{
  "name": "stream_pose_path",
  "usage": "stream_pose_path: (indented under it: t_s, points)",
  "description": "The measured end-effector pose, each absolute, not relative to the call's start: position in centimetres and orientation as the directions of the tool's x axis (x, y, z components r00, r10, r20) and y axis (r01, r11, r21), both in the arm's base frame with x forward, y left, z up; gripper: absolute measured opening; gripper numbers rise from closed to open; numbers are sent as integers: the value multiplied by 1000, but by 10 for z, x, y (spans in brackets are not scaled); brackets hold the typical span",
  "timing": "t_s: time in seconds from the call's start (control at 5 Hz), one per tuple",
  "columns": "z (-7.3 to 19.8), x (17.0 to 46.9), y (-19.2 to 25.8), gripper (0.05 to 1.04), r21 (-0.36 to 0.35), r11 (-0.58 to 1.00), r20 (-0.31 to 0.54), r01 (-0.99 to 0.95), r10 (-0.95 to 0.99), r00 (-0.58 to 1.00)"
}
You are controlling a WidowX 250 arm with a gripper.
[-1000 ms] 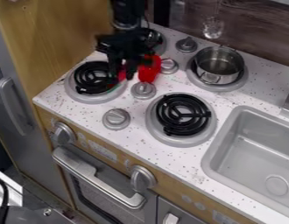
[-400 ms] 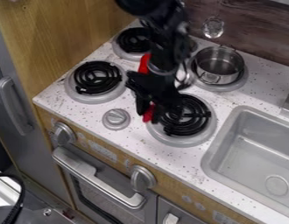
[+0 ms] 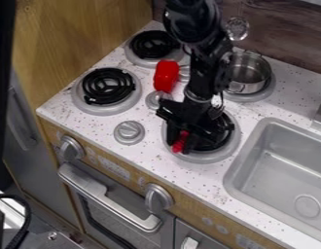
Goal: Put the red fork on the lower right burner
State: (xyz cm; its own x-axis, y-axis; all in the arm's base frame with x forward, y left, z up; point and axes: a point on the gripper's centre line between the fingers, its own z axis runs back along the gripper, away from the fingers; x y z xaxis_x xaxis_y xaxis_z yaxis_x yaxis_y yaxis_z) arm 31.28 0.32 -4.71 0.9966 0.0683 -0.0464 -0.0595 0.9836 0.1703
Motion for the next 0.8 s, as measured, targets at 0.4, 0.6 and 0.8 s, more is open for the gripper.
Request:
stream_pose_path:
  t_s: [0.4, 0.6, 0.8]
  points:
    - [-52, 317, 7, 393, 188, 979, -76, -80, 95, 993]
    - [-42, 320, 8, 697, 197, 975, -44, -106, 116, 992]
    - [-5, 320, 6, 961, 169, 979, 4, -111, 112, 994]
